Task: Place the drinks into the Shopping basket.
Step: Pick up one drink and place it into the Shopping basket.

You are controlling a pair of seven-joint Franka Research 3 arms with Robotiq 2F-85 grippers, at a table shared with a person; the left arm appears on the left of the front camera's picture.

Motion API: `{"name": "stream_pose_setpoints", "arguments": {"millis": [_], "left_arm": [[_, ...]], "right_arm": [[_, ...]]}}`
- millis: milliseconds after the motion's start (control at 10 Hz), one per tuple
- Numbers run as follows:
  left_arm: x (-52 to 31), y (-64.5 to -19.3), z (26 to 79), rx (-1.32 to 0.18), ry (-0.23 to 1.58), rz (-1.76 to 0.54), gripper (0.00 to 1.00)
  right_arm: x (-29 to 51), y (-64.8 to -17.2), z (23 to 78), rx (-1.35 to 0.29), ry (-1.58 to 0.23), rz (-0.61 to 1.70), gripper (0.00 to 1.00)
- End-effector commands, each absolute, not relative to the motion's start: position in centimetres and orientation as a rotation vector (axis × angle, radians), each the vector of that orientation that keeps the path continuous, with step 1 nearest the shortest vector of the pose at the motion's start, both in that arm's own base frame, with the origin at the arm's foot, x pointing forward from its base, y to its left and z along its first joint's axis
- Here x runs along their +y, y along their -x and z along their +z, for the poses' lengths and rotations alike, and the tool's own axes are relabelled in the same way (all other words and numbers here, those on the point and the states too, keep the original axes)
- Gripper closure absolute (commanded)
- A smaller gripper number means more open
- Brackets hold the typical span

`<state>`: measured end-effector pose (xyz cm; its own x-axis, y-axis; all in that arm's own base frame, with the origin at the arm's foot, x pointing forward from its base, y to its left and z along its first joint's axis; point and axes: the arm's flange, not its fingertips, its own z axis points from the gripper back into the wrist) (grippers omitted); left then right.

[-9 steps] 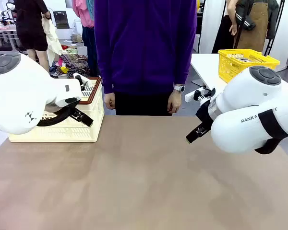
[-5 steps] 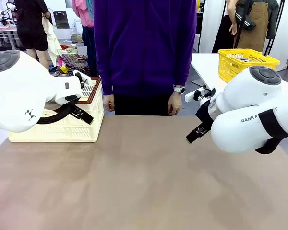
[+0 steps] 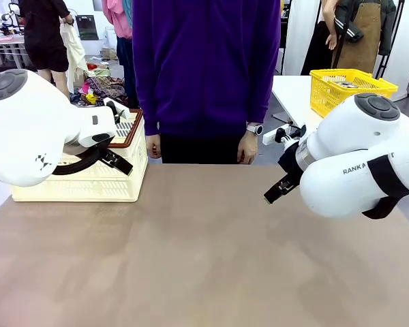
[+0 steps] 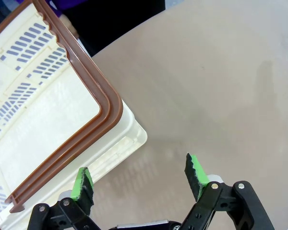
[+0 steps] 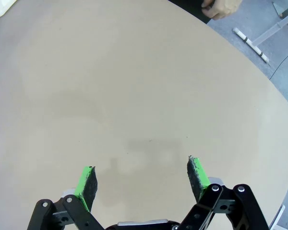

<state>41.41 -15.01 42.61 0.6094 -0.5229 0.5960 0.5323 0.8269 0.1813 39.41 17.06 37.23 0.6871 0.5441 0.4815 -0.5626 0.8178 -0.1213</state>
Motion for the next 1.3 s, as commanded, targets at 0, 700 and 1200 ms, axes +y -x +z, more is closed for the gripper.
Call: {"name": "stream_pose_setpoints", "arguments": {"millis": [0,700,1200], "left_arm": [[-14.8,-41.4,42.8,-0.689,0.013,-0.607,0.00],[-14.9,-39.8,43.8,-0.529,0.123,-0.672,0.00],[-7.4,-34.8,54.4,-0.474,0.608,-0.510,0.00]], "right_arm": [[17.1,-39.4,37.3,-0.531,-0.037,0.620,0.00],[16.1,-38.8,38.4,-0.353,-0.152,0.651,0.00],[3.0,-36.4,48.3,-0.244,-1.010,0.359,0.00]]}}
